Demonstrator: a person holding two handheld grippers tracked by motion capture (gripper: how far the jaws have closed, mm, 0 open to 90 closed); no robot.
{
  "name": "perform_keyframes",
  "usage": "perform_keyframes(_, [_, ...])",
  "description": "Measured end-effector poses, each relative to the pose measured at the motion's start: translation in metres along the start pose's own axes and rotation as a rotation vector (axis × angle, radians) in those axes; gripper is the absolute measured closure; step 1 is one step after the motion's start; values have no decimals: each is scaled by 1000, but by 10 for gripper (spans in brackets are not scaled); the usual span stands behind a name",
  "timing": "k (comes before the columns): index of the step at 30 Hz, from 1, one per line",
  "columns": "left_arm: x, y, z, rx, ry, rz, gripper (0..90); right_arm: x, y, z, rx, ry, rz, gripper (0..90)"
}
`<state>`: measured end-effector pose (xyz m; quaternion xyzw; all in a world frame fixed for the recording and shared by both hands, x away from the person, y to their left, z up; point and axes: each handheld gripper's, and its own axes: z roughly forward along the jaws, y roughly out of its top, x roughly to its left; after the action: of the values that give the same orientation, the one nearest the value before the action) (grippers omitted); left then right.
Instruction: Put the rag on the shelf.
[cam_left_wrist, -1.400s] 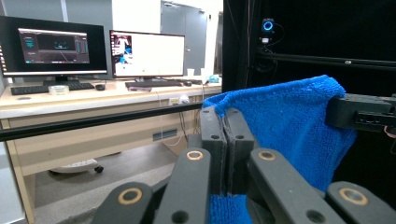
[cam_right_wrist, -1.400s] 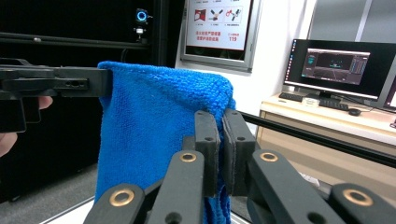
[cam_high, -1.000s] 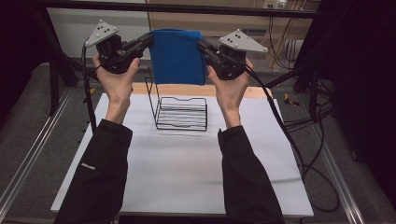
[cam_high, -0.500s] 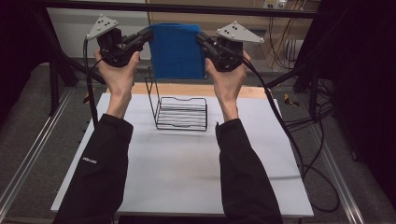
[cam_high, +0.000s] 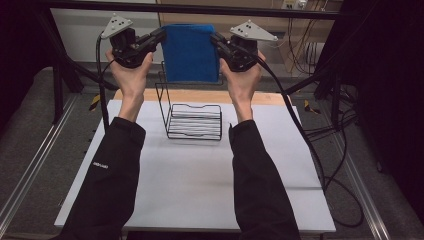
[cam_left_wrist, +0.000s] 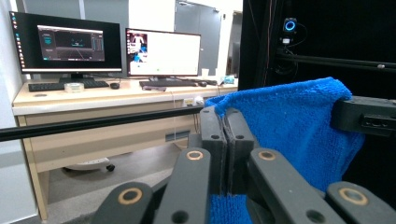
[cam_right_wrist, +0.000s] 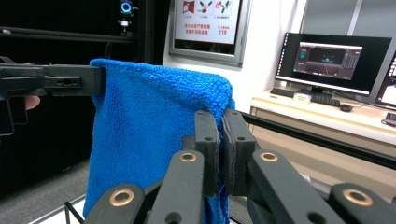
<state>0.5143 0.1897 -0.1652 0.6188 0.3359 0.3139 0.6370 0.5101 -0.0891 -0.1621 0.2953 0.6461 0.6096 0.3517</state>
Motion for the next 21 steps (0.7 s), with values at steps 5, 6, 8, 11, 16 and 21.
perform_keyframes(5, [5, -11, 1, 21, -3, 2, 881, 0, -9, 3, 21, 10, -1, 866])
perform_keyframes(6, [5, -13, 0, 25, -4, 6, 881, 1, -11, 3, 26, 11, 1, 866])
perform_keyframes(8, [5, -18, -1, 37, -8, 13, 881, 2, -15, 2, 37, 11, 1, 866])
perform_keyframes(11, [5, -26, -3, 50, -18, 17, 881, 4, -22, 0, 49, 18, 3, 866])
perform_keyframes(16, [4, -37, -9, 63, -38, 25, 881, 8, -34, -6, 61, 26, 12, 865])
perform_keyframes(21, [2, -48, -13, 81, -60, 38, 881, 9, -46, -11, 66, 39, 27, 863])
